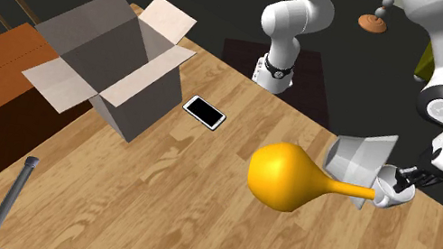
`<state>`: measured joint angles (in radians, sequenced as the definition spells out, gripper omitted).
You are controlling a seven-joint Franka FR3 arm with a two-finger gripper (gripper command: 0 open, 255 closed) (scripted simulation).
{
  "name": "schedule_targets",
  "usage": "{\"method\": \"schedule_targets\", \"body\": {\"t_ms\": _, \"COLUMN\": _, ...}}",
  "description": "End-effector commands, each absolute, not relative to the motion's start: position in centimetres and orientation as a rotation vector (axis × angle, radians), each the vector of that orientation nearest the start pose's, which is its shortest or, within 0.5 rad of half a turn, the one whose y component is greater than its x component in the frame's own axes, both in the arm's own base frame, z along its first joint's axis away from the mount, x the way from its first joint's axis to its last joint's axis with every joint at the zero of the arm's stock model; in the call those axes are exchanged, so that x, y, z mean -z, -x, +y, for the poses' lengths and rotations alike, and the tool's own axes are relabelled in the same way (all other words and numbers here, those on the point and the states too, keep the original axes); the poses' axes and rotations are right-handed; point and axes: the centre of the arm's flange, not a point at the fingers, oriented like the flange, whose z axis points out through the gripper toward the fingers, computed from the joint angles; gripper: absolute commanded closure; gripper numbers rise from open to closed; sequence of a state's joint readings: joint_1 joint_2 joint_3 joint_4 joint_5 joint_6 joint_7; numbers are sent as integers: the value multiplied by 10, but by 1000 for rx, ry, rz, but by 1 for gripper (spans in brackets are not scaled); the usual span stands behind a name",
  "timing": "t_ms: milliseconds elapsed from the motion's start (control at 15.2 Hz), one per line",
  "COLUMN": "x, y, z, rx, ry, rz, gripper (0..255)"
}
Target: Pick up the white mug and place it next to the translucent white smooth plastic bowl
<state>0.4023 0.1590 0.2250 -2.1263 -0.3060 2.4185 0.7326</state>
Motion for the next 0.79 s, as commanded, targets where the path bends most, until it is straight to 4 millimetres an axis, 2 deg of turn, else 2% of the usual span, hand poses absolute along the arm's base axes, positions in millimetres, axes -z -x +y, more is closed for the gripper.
{"method": "schedule_targets", "body": {"t_ms": 0, "x": -347, "y": -467, "z": 337, "rx": 341, "ry": 3183, "rz": -166, "gripper": 255}}
{"method": "schedule_targets", "body": {"t_ms": 330, "x": -347, "y": -467, "z": 337, "rx": 341, "ry": 3183, "rz": -166, "gripper": 255}}
{"method": "schedule_targets", "body": {"t_ms": 396, "x": -346, "y": -468, "z": 336, "rx": 341, "ry": 3184, "rz": -166, "gripper": 0}}
{"method": "schedule_targets", "body": {"t_ms": 726, "x": -347, "y": -467, "z": 337, "rx": 341, "ry": 3183, "rz": -166, "gripper": 0}}
